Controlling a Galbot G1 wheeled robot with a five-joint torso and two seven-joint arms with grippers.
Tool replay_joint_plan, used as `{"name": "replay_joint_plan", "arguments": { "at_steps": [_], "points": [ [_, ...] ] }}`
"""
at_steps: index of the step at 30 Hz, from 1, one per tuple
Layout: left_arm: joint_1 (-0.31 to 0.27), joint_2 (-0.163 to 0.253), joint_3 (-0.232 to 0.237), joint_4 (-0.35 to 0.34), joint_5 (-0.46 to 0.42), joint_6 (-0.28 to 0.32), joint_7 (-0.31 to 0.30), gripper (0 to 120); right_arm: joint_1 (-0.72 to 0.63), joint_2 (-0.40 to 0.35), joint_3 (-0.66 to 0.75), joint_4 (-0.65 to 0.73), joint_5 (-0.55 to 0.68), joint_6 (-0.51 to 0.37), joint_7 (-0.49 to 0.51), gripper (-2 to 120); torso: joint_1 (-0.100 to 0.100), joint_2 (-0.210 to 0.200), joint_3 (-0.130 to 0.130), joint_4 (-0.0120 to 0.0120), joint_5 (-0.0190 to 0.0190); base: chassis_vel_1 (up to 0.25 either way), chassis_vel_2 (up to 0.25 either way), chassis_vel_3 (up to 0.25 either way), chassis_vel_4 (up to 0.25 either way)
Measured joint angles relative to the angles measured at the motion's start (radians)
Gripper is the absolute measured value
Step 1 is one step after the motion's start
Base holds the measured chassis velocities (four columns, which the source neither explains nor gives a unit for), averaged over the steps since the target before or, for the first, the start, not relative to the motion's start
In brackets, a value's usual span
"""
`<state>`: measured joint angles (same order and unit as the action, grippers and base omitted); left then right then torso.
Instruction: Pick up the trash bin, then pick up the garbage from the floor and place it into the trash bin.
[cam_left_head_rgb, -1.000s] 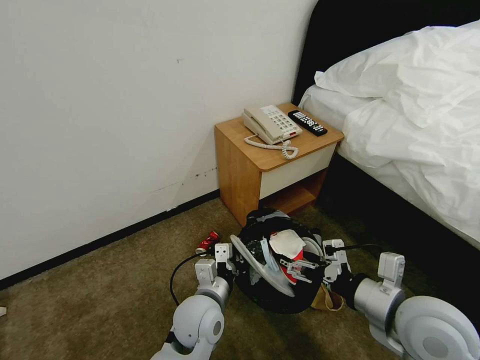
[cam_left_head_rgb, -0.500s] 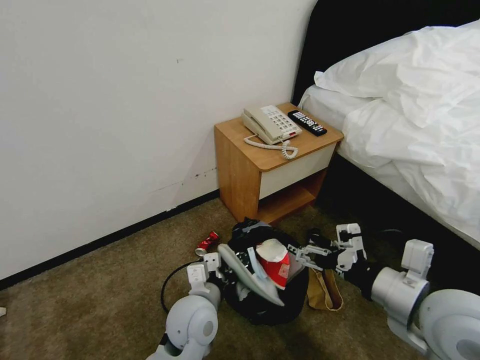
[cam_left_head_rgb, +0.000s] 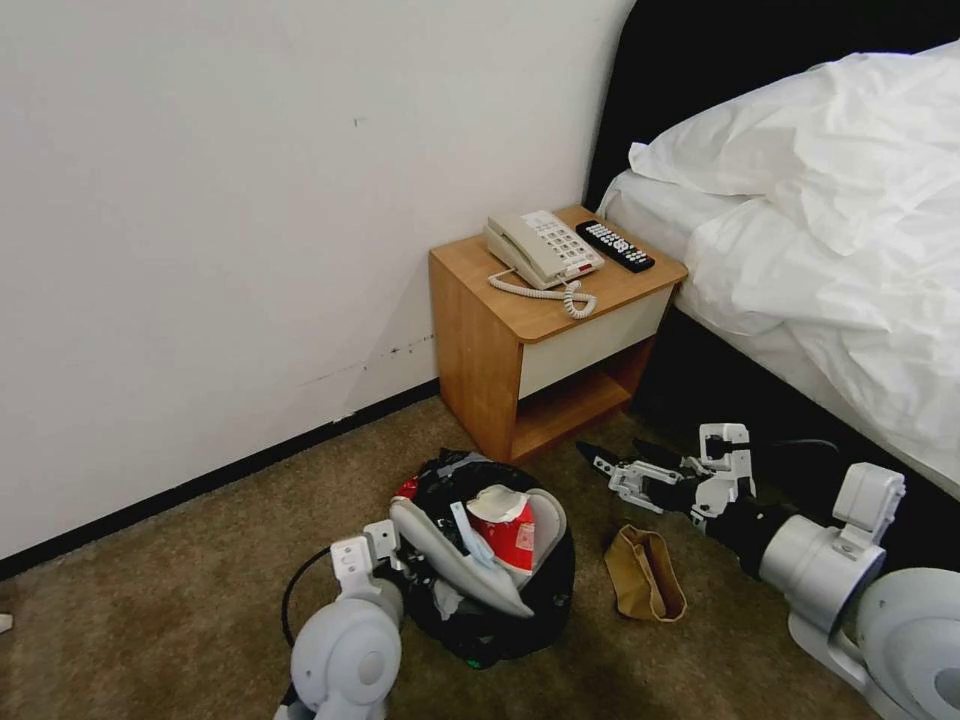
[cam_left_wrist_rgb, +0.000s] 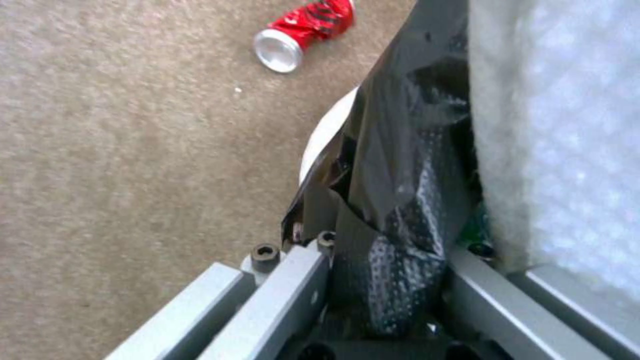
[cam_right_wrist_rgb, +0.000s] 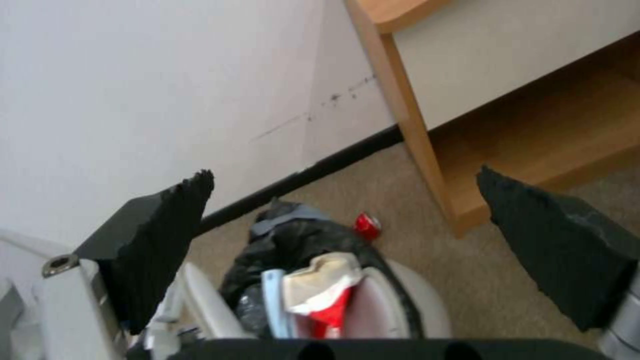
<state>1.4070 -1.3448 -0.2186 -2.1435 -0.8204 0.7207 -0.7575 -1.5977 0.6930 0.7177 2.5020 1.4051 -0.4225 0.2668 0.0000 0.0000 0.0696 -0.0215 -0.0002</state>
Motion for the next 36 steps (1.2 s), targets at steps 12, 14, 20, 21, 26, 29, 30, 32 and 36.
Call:
{"name": "replay_joint_plan", "arguments": {
  "at_steps": [12, 14, 20, 21, 26, 29, 30, 32, 36],
  "points": [
    [0.072, 0.045, -0.051, -0.061, 0.010, -0.027, 0.036, 0, -0.051, 0.060, -0.035, -0.054, -0.189, -0.017, -0.030, 100, 0.000, 0.000, 0.000, 0.0000, 0.0001, 0.000, 0.000, 0.000, 0.000],
    [0.074, 0.044, -0.052, -0.061, 0.016, -0.028, 0.040, 0, -0.053, 0.064, -0.041, -0.069, -0.211, -0.022, -0.025, 100, 0.000, 0.000, 0.000, 0.0000, 0.0001, 0.000, 0.000, 0.000, 0.000],
    [0.065, 0.041, -0.045, -0.060, 0.024, -0.031, 0.050, 0, -0.055, 0.075, -0.061, -0.143, -0.294, -0.051, -0.008, 100, 0.000, 0.000, 0.000, -0.0001, 0.0001, 0.000, 0.000, 0.000, 0.000],
    [0.062, 0.039, -0.043, -0.060, 0.024, -0.031, 0.050, 0, -0.053, 0.077, -0.066, -0.155, -0.302, -0.056, -0.005, 100, 0.000, 0.000, 0.000, -0.0001, 0.0001, 0.000, 0.000, 0.000, 0.000],
    [0.046, 0.033, -0.028, -0.057, 0.027, -0.031, 0.057, 0, -0.027, 0.099, -0.117, -0.226, -0.333, -0.084, 0.025, 100, 0.000, 0.000, 0.000, 0.0000, 0.0002, 0.000, 0.000, 0.000, 0.000],
    [0.045, 0.033, -0.021, -0.054, 0.029, -0.031, 0.062, 0, -0.016, 0.109, -0.136, -0.249, -0.343, -0.084, 0.028, 100, 0.000, 0.000, 0.000, -0.0001, 0.0002, 0.000, 0.000, 0.000, 0.000],
    [0.045, 0.033, -0.021, -0.054, 0.029, -0.031, 0.062, 0, -0.016, 0.109, -0.136, -0.249, -0.343, -0.084, 0.028, 100, 0.000, 0.000, 0.000, -0.0001, 0.0002, 0.000, 0.000, 0.000, 0.000],
    [0.043, 0.033, -0.016, -0.050, 0.032, -0.031, 0.069, 0, 0.004, 0.122, -0.160, -0.284, -0.356, -0.085, 0.029, 100, 0.000, 0.000, 0.000, 0.0000, 0.0001, 0.000, 0.000, 0.000, 0.000],
    [0.038, 0.029, -0.014, -0.044, 0.033, -0.032, 0.074, 0, 0.061, 0.136, -0.218, -0.356, -0.356, -0.088, 0.035, 100, 0.000, 0.000, 0.000, 0.0001, 0.0001, 0.000, 0.000, 0.000, 0.000]
  ]
}}
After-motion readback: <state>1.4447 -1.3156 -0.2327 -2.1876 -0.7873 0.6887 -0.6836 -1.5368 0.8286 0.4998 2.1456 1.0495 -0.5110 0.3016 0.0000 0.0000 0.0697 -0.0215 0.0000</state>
